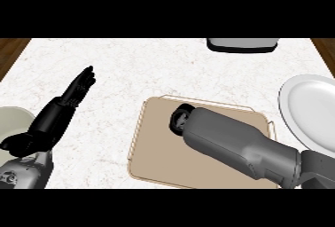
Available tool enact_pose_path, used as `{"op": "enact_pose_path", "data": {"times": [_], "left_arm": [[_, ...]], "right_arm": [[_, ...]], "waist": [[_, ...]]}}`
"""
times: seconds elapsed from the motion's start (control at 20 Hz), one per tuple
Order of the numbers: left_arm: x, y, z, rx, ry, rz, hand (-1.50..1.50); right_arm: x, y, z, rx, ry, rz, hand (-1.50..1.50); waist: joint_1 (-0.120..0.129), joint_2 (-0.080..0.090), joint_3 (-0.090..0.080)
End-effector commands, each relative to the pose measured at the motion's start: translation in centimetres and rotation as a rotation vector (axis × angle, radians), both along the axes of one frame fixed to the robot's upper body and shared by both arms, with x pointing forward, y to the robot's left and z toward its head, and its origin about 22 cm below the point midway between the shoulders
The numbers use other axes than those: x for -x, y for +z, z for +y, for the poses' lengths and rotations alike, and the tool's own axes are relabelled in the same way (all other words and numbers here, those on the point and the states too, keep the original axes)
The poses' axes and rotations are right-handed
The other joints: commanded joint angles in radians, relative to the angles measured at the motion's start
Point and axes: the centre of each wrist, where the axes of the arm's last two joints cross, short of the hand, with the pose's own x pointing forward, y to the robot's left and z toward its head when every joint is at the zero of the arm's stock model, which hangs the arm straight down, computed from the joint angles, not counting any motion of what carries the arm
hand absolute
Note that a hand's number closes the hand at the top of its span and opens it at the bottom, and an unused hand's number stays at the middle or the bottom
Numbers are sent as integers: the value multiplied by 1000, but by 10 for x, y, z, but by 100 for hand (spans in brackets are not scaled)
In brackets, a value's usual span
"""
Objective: Pick the lemon from the tray and place it in the plate
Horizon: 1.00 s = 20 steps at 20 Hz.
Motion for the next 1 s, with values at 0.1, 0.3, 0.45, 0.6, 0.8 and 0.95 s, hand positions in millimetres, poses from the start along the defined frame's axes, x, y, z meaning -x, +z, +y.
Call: {"op": "enact_pose_path", "data": {"times": [0.1, 0.3, 0.45, 0.6, 0.8, 0.95], "left_arm": [[5, -10, 8, 6, 32, 24, 0], [12, -23, 31, 3, 125, 78, 0], [15, -25, 38, 9, 168, 94, 0], [21, -31, 45, 14, 215, 104, 0], [26, -31, 52, 6, 233, 97, 0], [29, -25, 65, -11, 262, 87, 0]], "right_arm": [[33, -29, -34, -176, 13, -24, 150], [39, 17, -30, -624, -5, -249, 150], [47, 43, -37, -865, -8, -339, 150], [60, 60, -54, -1047, 0, -412, 150], [77, 83, -86, -1229, 17, -509, 150], [95, 91, -112, -1312, 16, -547, 150]], "waist": [[-45, 13, -2], [-162, -43, 17], [-209, -59, 21], [-235, -65, 18], [-260, -61, 14], [-268, -57, 12]]}}
